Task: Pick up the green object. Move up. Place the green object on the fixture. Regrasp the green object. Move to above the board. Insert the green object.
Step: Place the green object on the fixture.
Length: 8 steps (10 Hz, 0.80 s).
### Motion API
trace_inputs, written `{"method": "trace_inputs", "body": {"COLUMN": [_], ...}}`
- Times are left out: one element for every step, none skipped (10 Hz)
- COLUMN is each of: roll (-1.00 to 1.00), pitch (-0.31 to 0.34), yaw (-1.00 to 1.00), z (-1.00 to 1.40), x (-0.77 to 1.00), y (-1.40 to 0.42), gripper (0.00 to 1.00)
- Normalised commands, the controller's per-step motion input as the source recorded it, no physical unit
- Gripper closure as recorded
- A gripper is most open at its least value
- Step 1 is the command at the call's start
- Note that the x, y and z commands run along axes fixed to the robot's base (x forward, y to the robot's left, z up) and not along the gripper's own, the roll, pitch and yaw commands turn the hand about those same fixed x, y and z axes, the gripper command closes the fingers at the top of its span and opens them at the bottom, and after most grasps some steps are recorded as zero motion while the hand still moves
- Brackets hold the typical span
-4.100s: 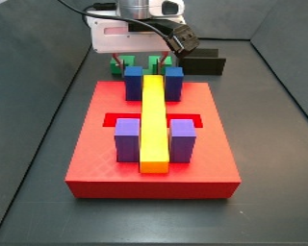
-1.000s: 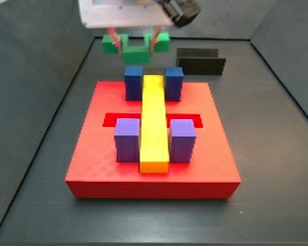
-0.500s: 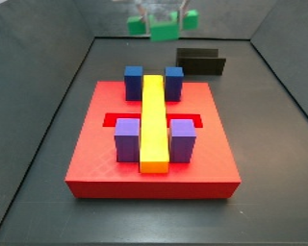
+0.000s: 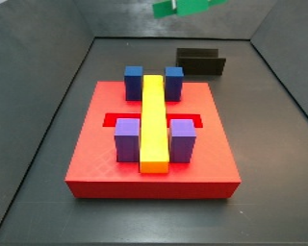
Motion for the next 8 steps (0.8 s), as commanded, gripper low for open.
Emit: {"method": "trace_inputs", "body": {"roll": [-0.04,0.05,0.00,0.00,-0.35,-0.37,-0.41,-0.42], "pitch": [0.140,0.303,0.000,0.000,0.614,0.631,0.683,0.709], "yaw": [-0.03,0.11,0.05,0.00,-0.10,-0.17,-0.11,-0.10], "z": [0.43,0.09,0.00,0.00,0.00,0.03,0.06,0.06], "x": [1.00,0.39,0.00,0.10,0.78,0.70,0.71,0.69], "y": [0.01,0.00,0.01,0.01,0.07,0.08,0.06,0.06], "gripper": [1.00,1.00,1.00,1.00,1.00,1.00,1.00,1.00]}}
